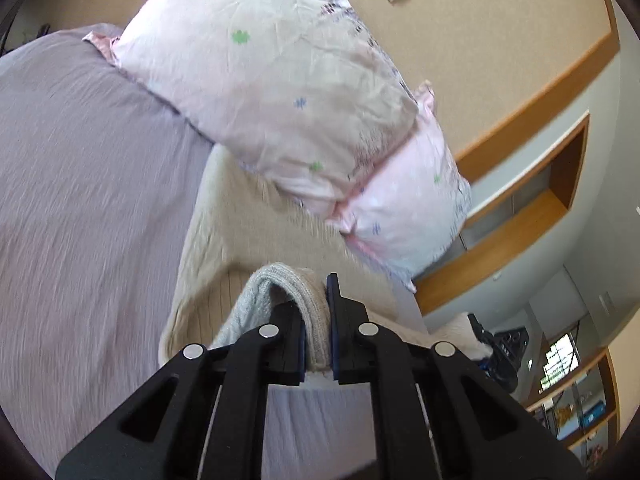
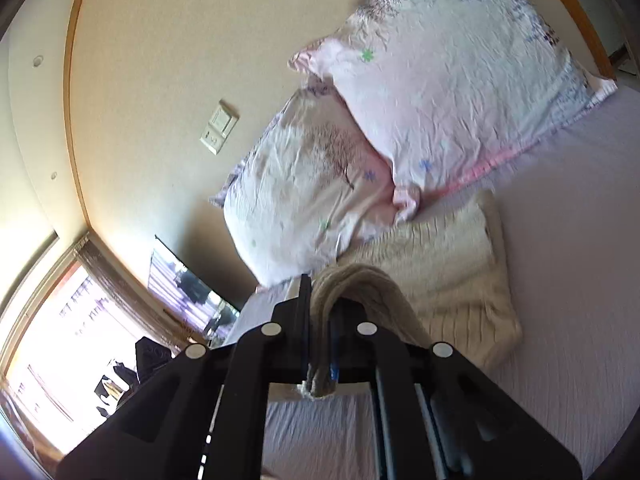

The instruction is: Fold small clothes

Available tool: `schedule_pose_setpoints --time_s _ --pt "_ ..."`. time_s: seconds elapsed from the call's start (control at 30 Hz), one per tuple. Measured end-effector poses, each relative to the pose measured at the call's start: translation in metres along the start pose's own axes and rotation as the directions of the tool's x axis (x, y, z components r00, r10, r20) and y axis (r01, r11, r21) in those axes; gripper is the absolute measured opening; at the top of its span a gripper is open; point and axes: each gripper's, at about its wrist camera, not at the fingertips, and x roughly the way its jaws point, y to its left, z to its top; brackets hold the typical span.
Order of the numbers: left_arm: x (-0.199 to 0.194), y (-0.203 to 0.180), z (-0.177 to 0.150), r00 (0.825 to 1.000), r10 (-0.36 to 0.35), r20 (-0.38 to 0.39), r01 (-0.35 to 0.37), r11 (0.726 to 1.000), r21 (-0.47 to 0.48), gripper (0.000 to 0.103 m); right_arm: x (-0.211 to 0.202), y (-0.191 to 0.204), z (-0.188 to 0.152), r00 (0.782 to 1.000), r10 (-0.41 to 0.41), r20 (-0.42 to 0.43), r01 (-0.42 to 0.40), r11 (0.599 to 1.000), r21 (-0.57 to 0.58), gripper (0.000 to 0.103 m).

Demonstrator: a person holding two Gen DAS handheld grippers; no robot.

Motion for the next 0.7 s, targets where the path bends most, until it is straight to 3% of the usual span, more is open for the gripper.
schedule_pose_setpoints --time_s 0.13,0.27,0.3,0.4,0.43,0.47,0.5,0.53,0.6,0.7 --pt "0.084 0.013 0.068 0.993 0.121 0.014 -0.121 0.993 -0.002 0.008 0.081 -0.053 0.039 0.984 -0.180 -0.006 0.180 0.973 0.143 0.007" --pt "0.154 0.048 0.089 0.969 0.237 -0.071 -0.241 0.970 -0.046 0.008 0.130 -0.099 0.040 0.926 -0.361 -0.111 0.378 0.892 0.250 0.011" --pt "0.164 0.054 0.089 0.963 0.254 -0.092 -0.260 0.964 -0.061 0.008 0.134 -0.104 0.039 0.908 -0.401 -0.124 0.420 0.872 0.251 0.016" --pt "0.173 0.058 0.088 0.958 0.262 -0.118 -0.270 0.961 -0.054 0.010 0.134 -0.101 0.041 0.905 -0.412 -0.104 0.425 0.881 0.210 0.060" --pt "0.171 0.056 0.089 0.961 0.249 -0.117 -0.257 0.965 -0.053 0.019 0.129 -0.094 0.042 0.897 -0.436 -0.075 0.442 0.878 0.183 0.076" --pt "0.165 0.054 0.088 0.966 0.231 -0.116 -0.239 0.970 -0.055 0.042 0.123 -0.086 0.042 0.881 -0.471 -0.042 0.472 0.868 0.154 0.085" --pt "0.157 0.052 0.088 0.970 0.217 -0.106 -0.224 0.973 -0.054 0.058 0.115 -0.079 0.041 0.885 -0.465 -0.003 0.462 0.878 0.127 0.094" --pt "0.145 0.049 0.087 0.974 0.213 -0.079 -0.217 0.975 -0.046 0.081 0.108 -0.074 0.040 0.902 -0.430 0.027 0.426 0.899 0.100 0.095" --pt "0.119 0.042 0.084 0.975 0.219 -0.025 -0.219 0.976 0.004 0.083 0.097 -0.068 0.036 0.925 -0.372 0.080 0.368 0.928 0.060 0.097" --pt "0.103 0.050 0.078 0.957 0.284 -0.062 -0.282 0.958 0.044 0.079 0.091 -0.070 0.034 0.938 -0.332 0.096 0.329 0.943 0.054 0.098"
